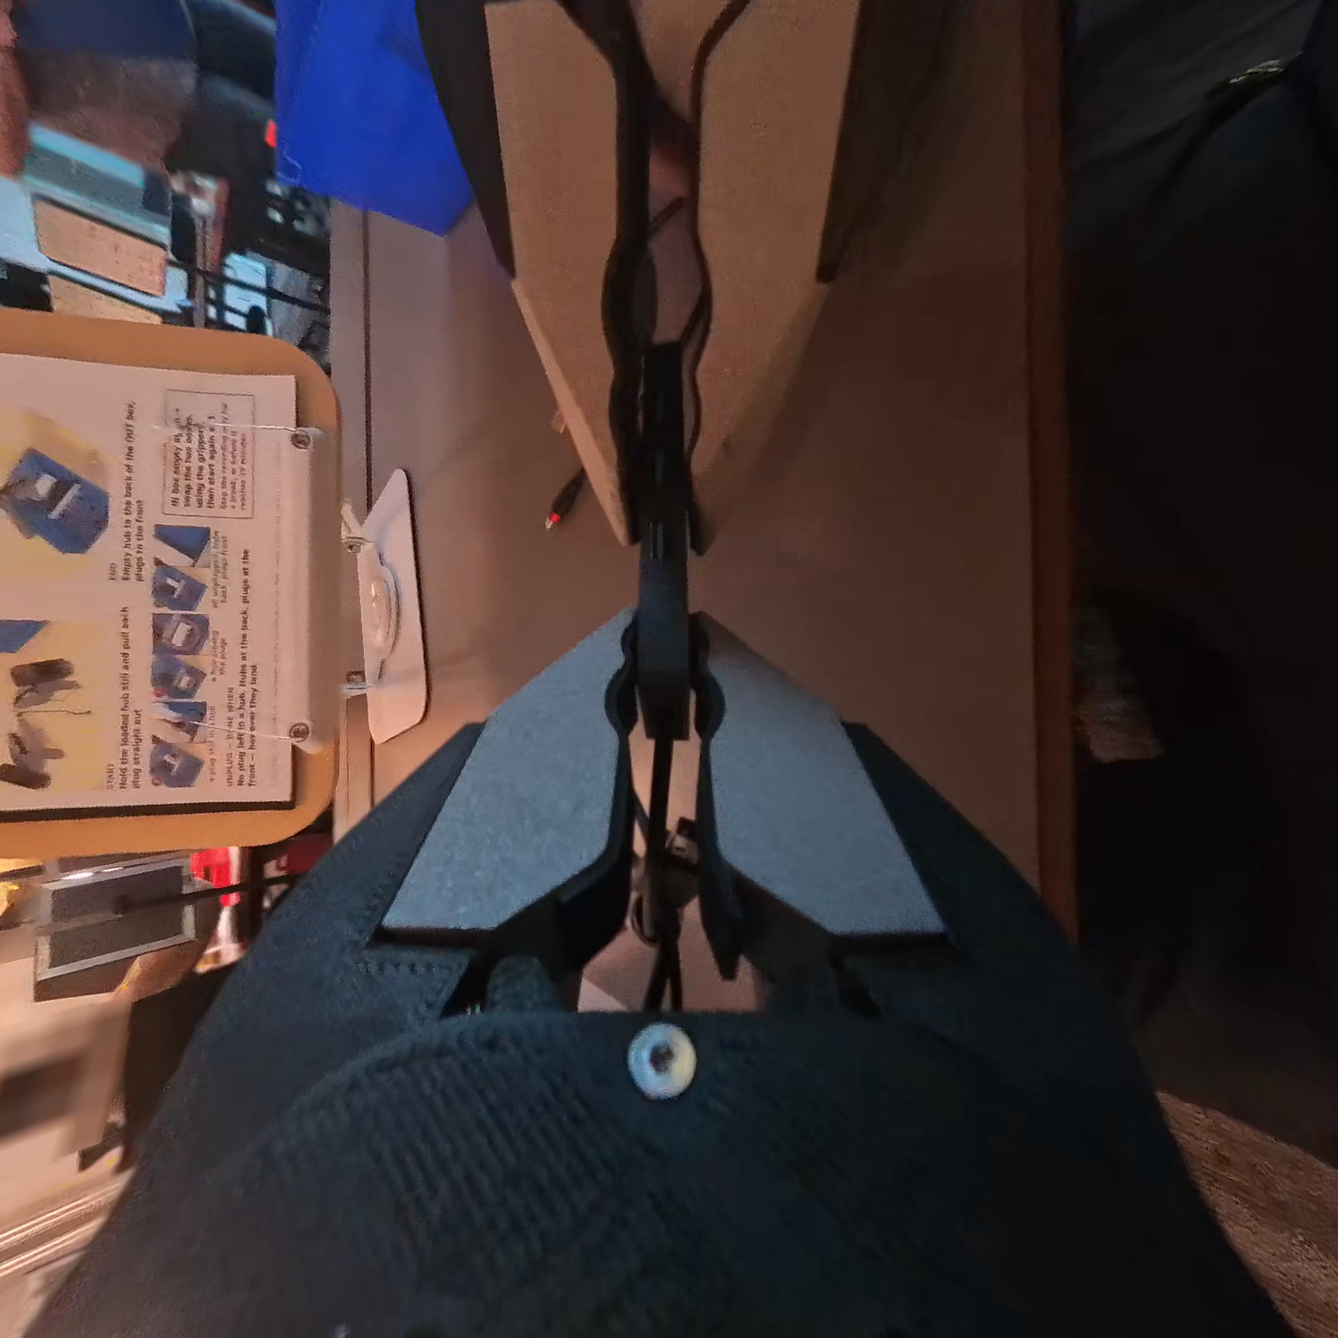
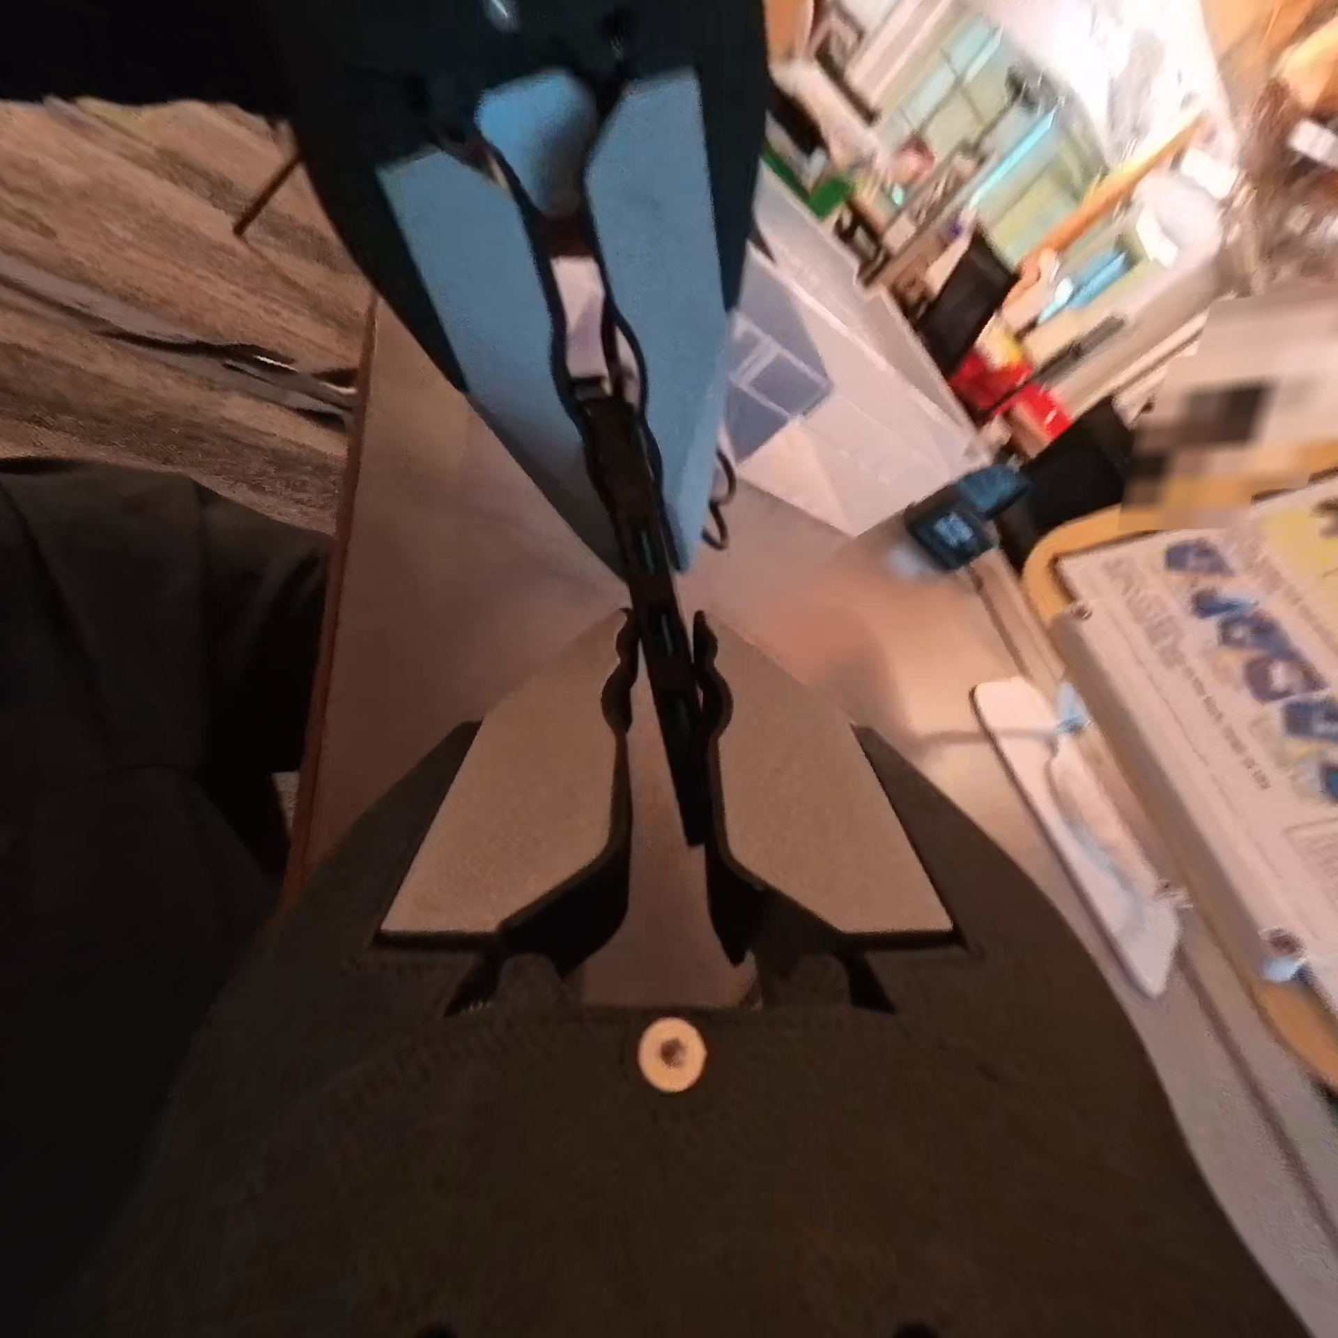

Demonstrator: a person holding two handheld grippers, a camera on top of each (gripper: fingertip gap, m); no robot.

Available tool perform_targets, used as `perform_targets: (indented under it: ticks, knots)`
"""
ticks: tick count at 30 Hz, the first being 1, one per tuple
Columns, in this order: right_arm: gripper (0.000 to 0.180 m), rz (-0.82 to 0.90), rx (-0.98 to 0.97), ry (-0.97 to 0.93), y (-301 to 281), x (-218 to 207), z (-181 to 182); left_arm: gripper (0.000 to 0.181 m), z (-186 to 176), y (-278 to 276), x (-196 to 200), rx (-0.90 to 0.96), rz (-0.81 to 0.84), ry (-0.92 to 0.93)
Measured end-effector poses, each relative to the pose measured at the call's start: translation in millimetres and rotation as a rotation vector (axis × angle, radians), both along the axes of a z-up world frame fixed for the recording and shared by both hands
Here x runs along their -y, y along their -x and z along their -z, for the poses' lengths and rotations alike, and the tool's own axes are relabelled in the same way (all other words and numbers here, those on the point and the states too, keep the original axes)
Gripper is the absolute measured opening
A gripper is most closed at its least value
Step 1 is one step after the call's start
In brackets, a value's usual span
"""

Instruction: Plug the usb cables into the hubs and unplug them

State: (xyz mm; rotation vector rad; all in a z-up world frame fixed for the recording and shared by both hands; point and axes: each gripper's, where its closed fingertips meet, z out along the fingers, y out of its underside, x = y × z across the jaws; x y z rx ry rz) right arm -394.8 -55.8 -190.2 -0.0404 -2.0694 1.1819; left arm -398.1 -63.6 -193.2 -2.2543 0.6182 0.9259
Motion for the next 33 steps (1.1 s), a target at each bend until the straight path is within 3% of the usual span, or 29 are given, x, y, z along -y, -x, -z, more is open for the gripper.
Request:
perform_targets:
  ticks: [5, 14, 19, 24, 29, 33]
  knots:
    - [0.013, 0.04, 0.054, -0.007, 8.6, -7.3, 5.7, 0.008, -15.5, -10.6, 4.1, 0.131, 0.019, -0.07]
    - [0.009, 0.048, -0.02, -0.099, 7.8, -6.0, 11.4, 0.009, -13.1, -23.0, -23.0, 0.136, 0.072, -0.131]
    - [0.009, 0.07, -0.043, -0.141, 9.8, -7.1, 14.4, 0.011, 4.4, -6.8, -21.0, 0.115, -0.006, -0.071]
    - [0.013, 0.077, -0.023, -0.021, 10.8, -9.0, -1.9, 0.008, -9.7, -3.1, -14.5, 0.009, -0.013, -0.066]
    - [0.02, 0.352, 0.048, 0.213, 46.8, -74.7, -38.1, 0.008, -30.0, 34.5, 13.5, -0.041, -0.2, -0.123]
    - [0.028, 0.501, 0.266, 0.402, 54.1, -132.7, -65.7, 0.008, -36.9, 52.9, 18.0, -0.104, -0.293, -0.157]
